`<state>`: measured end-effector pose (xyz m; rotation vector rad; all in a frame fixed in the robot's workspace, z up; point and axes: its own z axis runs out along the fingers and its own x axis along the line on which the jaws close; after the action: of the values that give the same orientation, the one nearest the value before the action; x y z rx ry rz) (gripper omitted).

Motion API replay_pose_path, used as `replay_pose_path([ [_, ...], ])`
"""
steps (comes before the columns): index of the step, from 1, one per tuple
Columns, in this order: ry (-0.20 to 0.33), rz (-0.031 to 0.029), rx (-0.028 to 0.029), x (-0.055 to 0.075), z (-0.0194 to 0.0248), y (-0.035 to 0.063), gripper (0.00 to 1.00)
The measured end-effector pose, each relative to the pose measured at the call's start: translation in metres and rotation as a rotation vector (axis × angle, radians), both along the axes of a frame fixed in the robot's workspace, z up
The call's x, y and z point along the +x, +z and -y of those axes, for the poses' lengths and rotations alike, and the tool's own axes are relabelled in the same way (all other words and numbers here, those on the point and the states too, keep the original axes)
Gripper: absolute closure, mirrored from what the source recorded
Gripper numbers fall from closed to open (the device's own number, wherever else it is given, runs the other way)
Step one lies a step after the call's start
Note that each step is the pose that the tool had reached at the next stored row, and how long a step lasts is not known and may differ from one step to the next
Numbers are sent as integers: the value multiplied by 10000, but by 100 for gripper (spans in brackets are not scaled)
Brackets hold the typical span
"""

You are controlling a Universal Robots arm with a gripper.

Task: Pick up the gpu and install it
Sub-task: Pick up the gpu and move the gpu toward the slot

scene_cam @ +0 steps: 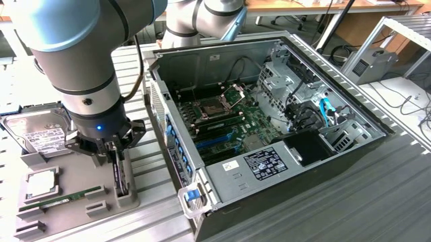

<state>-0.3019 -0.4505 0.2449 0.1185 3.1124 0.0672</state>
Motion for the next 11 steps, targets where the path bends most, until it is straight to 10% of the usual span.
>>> replay_pose_path([
  [11,0,0,-1,0,0,23,74],
])
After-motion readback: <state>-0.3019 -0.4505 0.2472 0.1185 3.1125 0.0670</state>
